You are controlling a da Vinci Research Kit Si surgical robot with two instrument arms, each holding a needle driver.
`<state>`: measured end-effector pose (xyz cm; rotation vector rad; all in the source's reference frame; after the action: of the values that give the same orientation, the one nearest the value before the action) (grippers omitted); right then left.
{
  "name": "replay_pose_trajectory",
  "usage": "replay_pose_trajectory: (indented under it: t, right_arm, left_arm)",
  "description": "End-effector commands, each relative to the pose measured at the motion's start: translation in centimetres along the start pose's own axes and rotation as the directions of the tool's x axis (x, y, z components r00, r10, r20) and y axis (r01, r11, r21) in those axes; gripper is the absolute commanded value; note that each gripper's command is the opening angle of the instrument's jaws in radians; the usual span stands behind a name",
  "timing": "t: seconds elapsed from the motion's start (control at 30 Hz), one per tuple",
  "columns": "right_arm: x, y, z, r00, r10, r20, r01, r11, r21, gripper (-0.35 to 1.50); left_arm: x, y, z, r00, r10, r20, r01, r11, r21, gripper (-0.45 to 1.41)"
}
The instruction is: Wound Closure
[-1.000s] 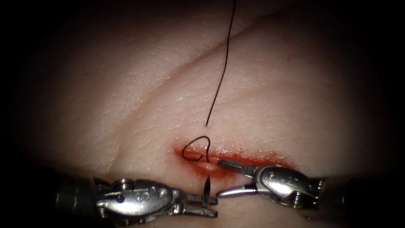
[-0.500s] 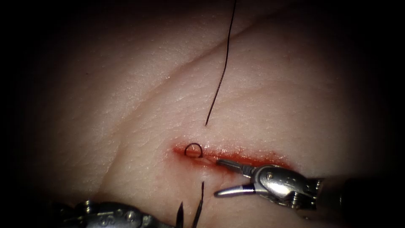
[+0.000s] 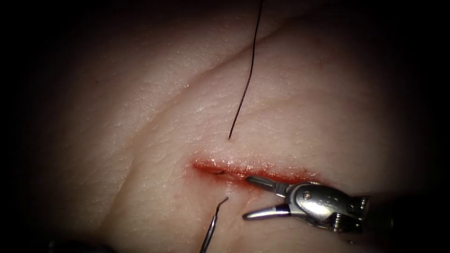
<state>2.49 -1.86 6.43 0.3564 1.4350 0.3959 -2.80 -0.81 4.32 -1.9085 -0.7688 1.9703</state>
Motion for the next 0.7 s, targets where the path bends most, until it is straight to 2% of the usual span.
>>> replay_pose_trajectory:
  t: [0.03,0.27,0.53,0.7]
  right_arm:
    - [-0.01,-0.12,0.09,1.000,-0.006,0.001,0.006,1.000,0.006,1.46]
    - [0.00,-0.18,0.24,0.999,-0.029,0.012,0.029,0.999,0.017,1.46]
    - [-0.17,0.01,0.40,0.999,-0.039,0.035,0.039,0.999,0.001,1.46]
    - [-0.35,-0.07,0.48,0.997,-0.059,0.048,0.059,0.998,0.009,1.46]
  left_arm:
    - [-0.05,-0.01,0.04,1.000,0.016,0.010,-0.016,1.000,0.020,-0.45]
    - [0.00,0.00,-0.03,0.993,0.108,0.046,-0.111,0.991,0.077,-0.45]
    - [0.06,0.14,-0.08,0.991,0.121,0.057,-0.126,0.988,0.087,-0.45]
    - [0.14,0.21,-0.13,0.989,0.139,0.059,-0.144,0.985,0.094,-0.45]
